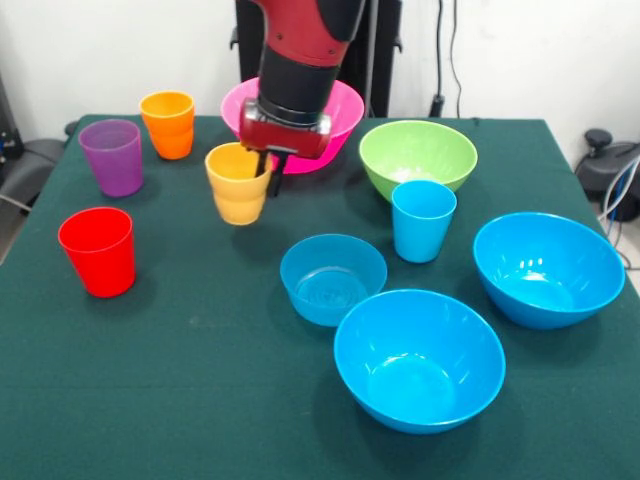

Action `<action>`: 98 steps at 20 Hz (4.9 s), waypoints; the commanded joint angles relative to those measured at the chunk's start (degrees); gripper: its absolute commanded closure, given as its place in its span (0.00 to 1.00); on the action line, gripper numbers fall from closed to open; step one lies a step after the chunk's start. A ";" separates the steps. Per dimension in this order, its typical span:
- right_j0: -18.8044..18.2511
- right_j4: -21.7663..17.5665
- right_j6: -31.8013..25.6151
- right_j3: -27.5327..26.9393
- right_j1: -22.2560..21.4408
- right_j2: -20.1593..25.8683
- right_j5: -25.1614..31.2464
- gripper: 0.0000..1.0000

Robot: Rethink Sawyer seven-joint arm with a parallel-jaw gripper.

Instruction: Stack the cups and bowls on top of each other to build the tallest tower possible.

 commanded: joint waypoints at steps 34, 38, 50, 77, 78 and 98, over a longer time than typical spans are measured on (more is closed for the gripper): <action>10.83 3.46 8.54 -14.03 2.35 5.57 14.42 1.00; 10.03 3.67 8.18 -13.70 4.01 6.46 11.32 1.00; 7.74 4.33 8.08 -14.37 8.55 8.78 6.46 1.00; 7.29 5.65 9.46 -12.84 8.40 11.20 0.25 1.00; 7.38 5.63 9.40 -12.94 8.58 11.03 0.26 1.00; 9.31 8.15 10.05 -14.56 10.44 6.99 4.86 1.00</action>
